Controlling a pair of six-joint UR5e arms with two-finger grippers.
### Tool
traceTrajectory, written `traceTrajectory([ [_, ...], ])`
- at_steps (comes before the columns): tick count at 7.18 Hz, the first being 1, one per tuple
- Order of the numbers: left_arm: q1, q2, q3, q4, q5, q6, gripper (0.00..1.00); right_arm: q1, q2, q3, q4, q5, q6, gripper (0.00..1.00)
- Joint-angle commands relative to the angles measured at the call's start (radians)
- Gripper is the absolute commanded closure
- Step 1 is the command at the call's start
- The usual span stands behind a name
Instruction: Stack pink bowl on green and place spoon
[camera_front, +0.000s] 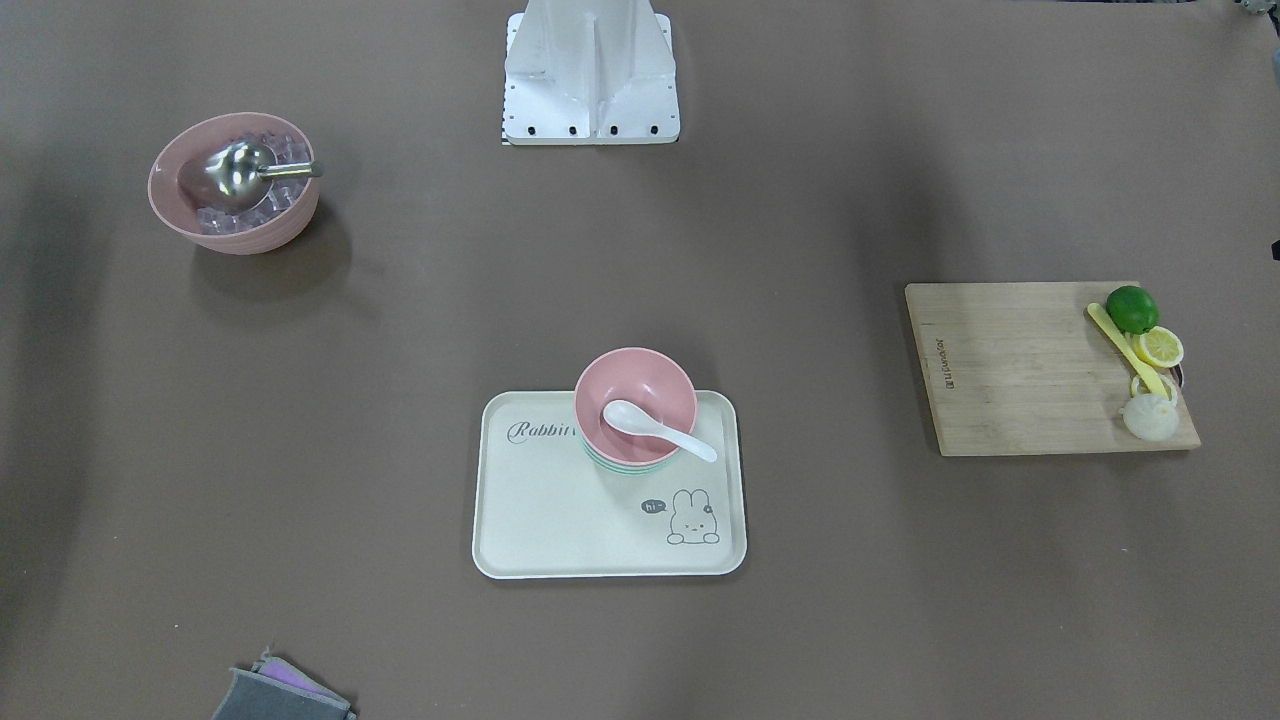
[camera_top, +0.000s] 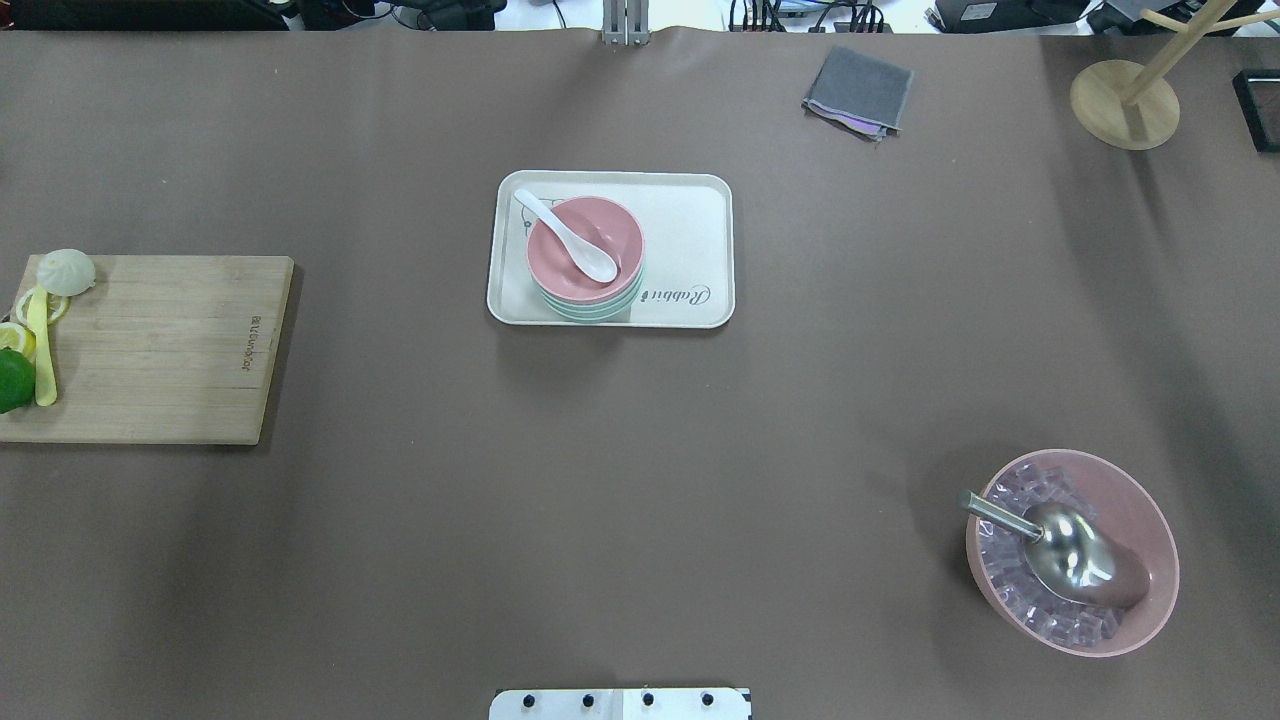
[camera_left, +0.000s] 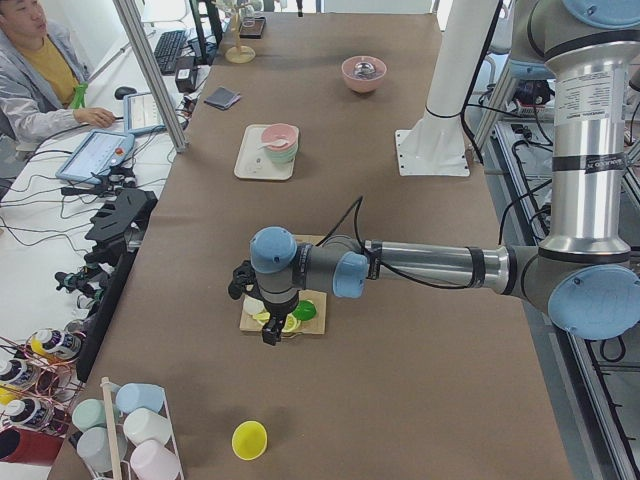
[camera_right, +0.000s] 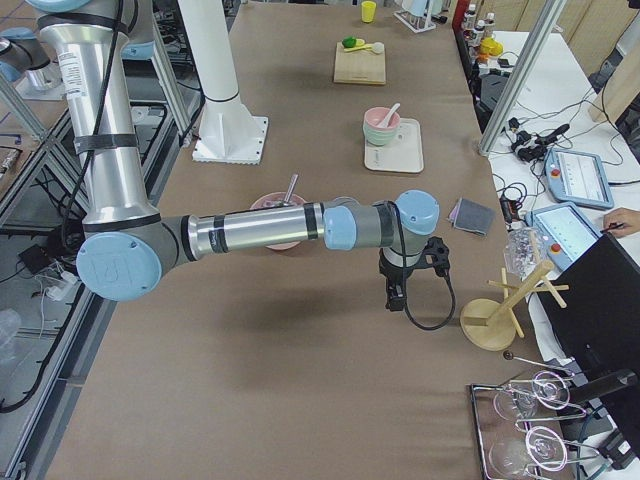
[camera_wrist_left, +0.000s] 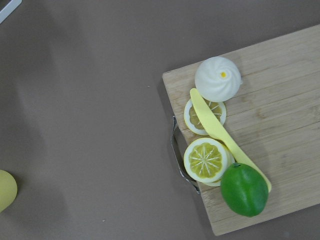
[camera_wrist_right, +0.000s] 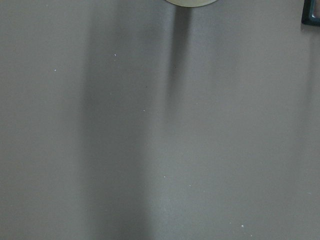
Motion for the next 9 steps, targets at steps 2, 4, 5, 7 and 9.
traceTrajectory([
  [2, -0.023, -0.021, -0.007, 0.110, 0.001, 0.004, 0.02, 0.012, -0.023, 0.010, -0.018, 0.002, -0.030, 0.00],
  [4, -0.027, -0.012, -0.063, 0.166, 0.001, 0.004, 0.02, 0.011, -0.041, 0.015, -0.011, 0.002, -0.031, 0.00],
  [5, -0.027, -0.007, -0.066, 0.167, 0.001, 0.004, 0.02, 0.011, -0.043, 0.016, -0.009, 0.000, -0.031, 0.00],
  [7, -0.031, -0.006, -0.066, 0.167, 0.001, 0.004, 0.02, 0.013, -0.046, 0.024, -0.009, -0.012, -0.077, 0.00],
  [9, -0.031, -0.019, -0.058, 0.211, 0.002, 0.004, 0.02, 0.013, -0.041, 0.025, -0.009, -0.012, -0.071, 0.00],
])
